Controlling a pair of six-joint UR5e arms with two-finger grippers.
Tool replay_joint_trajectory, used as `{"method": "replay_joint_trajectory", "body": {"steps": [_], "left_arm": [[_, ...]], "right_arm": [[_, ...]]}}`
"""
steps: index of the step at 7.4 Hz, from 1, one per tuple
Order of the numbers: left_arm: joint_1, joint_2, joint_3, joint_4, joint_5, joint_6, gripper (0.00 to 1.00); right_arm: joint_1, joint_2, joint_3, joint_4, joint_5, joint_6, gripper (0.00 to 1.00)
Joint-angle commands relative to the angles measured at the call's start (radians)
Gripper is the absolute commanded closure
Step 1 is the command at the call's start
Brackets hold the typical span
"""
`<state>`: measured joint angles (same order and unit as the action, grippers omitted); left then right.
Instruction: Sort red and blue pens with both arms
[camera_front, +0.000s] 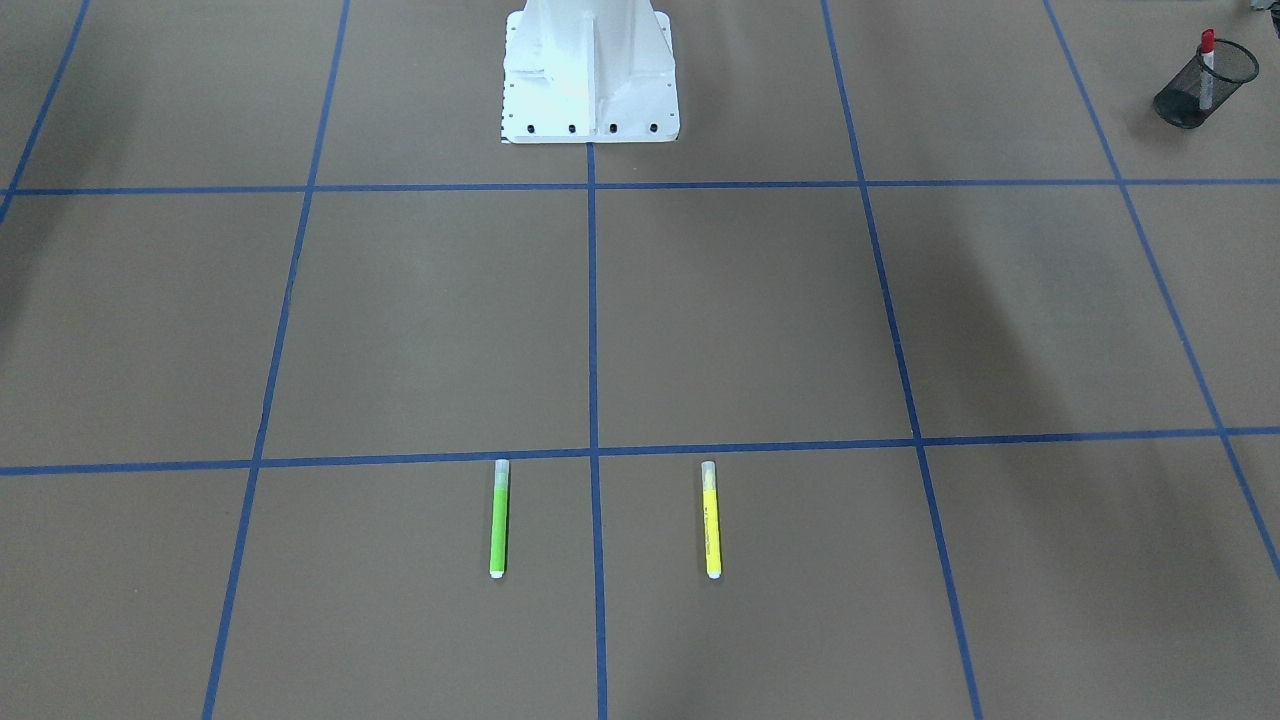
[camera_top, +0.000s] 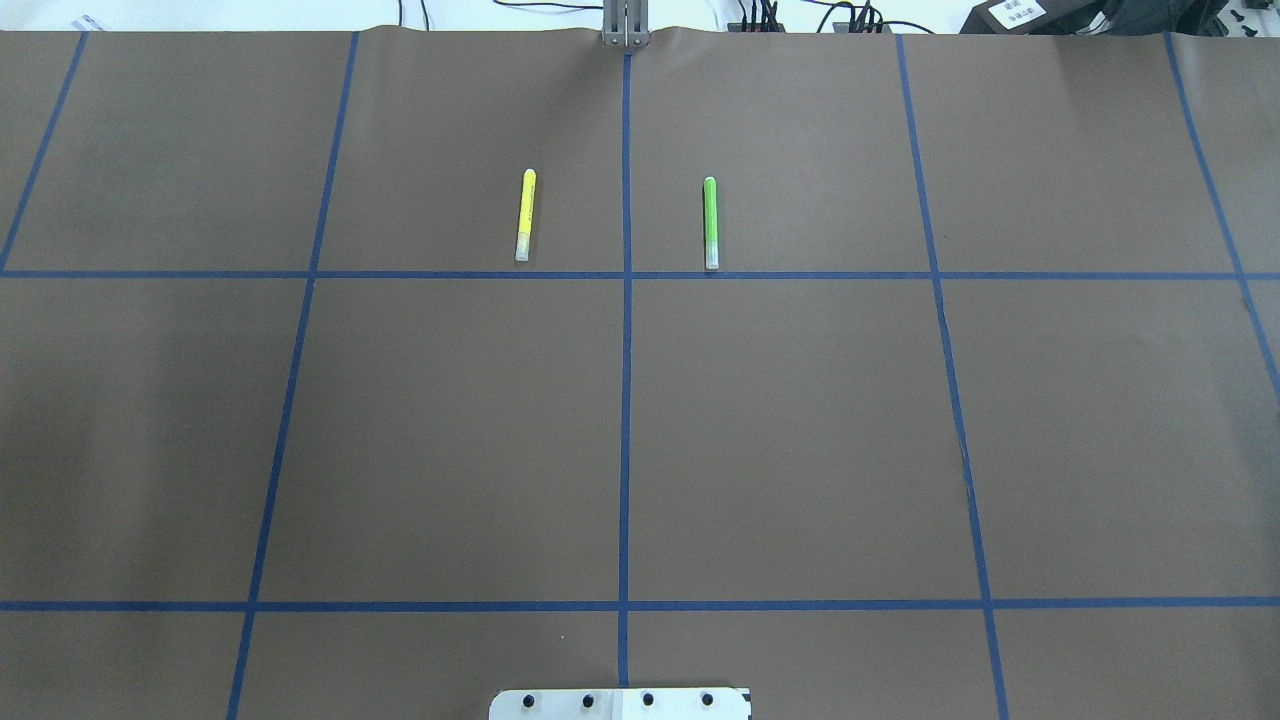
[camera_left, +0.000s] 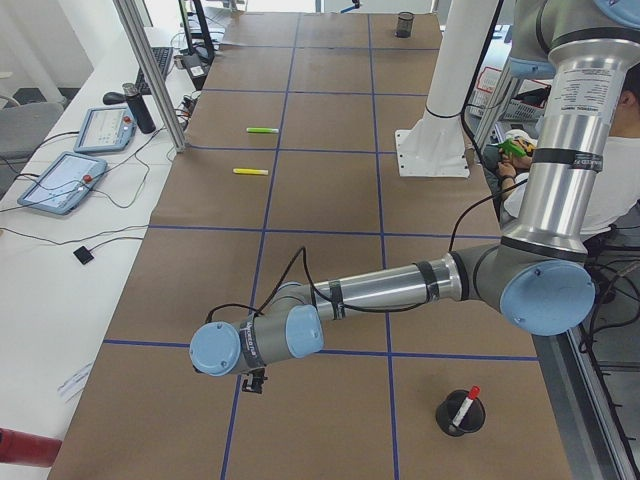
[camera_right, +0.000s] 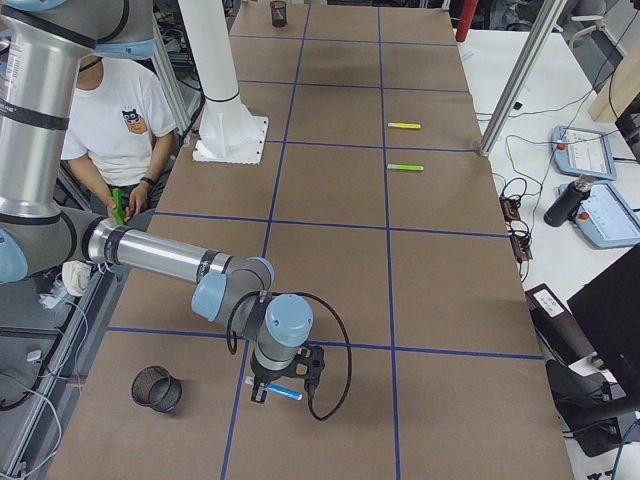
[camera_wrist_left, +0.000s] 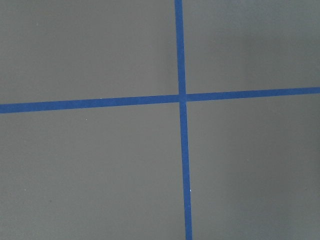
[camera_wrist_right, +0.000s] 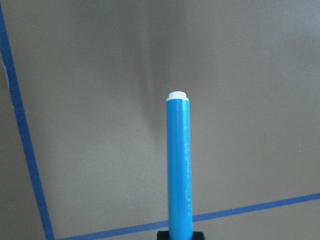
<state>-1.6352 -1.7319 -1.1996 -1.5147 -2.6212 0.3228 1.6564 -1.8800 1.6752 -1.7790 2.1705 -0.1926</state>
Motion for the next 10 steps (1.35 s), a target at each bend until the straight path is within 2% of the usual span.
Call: {"method": "replay_joint_trajectory", "body": {"steps": [1, 3, 6, 10], "left_arm": [[0.0, 0.002, 0.0, -0.001, -0.022, -0.004, 0.0], [0.0, 0.002, -0.002, -0.001, -0.022, -0.005, 0.0], [0.0, 0.0, -0.003, -0.001, -0.022, -0.033, 0.0], [0.002, 0.003, 0.0, -0.001, -0.072, -0.041, 0.0]], "right_arm": [[0.057, -0.011, 0.026, -0.193, -0.003, -0.124, 1.0], [0.135, -0.008, 0.083, -0.435, -0.065, -0.262, 1.0], [0.181, -0.013, 0.097, -0.698, -0.115, -0.439, 1.0], [0.183, -0.086, 0.077, -0.825, -0.155, -0.551, 1.0]]}}
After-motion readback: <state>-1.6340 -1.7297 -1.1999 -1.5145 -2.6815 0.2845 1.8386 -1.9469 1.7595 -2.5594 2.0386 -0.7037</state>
